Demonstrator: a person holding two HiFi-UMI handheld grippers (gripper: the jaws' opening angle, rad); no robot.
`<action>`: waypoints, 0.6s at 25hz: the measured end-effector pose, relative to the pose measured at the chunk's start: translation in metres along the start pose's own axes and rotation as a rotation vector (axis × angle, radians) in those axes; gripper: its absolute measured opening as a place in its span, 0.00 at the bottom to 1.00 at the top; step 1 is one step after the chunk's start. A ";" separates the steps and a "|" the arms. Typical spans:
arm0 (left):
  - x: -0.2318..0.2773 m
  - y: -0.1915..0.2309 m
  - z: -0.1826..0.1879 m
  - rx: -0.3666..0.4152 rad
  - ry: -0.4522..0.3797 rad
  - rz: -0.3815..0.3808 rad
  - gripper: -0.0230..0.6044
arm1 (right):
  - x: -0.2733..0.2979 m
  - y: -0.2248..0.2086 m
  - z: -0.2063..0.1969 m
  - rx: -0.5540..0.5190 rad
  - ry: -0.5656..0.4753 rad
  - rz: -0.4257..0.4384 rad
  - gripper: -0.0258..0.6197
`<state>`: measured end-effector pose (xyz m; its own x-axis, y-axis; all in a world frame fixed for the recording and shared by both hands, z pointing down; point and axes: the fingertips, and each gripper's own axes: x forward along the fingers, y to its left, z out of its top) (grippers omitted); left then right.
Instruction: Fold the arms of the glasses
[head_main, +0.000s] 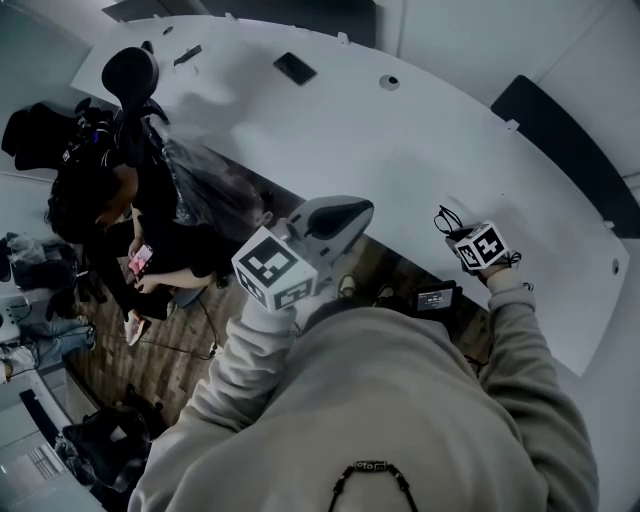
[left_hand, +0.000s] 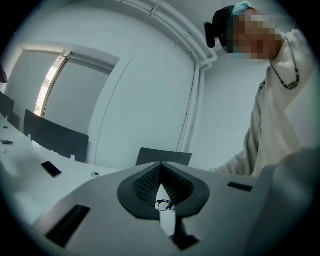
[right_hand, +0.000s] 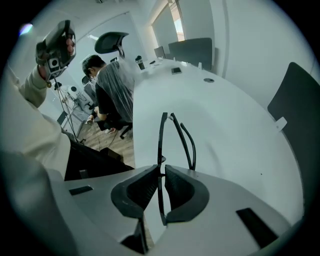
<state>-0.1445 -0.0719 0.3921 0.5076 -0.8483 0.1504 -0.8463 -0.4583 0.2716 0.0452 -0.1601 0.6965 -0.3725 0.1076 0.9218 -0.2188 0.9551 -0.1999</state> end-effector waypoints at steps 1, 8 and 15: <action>-0.002 0.003 -0.001 -0.003 0.004 0.011 0.05 | 0.006 -0.002 -0.003 0.003 0.019 0.001 0.13; -0.010 0.011 -0.008 -0.020 0.008 0.058 0.05 | 0.044 -0.004 -0.024 0.044 0.106 0.081 0.13; -0.017 0.012 -0.010 -0.034 0.000 0.084 0.05 | 0.065 -0.006 -0.042 0.067 0.176 0.127 0.13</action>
<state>-0.1615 -0.0608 0.4019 0.4354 -0.8833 0.1740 -0.8799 -0.3766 0.2898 0.0602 -0.1476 0.7711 -0.2388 0.2781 0.9304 -0.2422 0.9108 -0.3344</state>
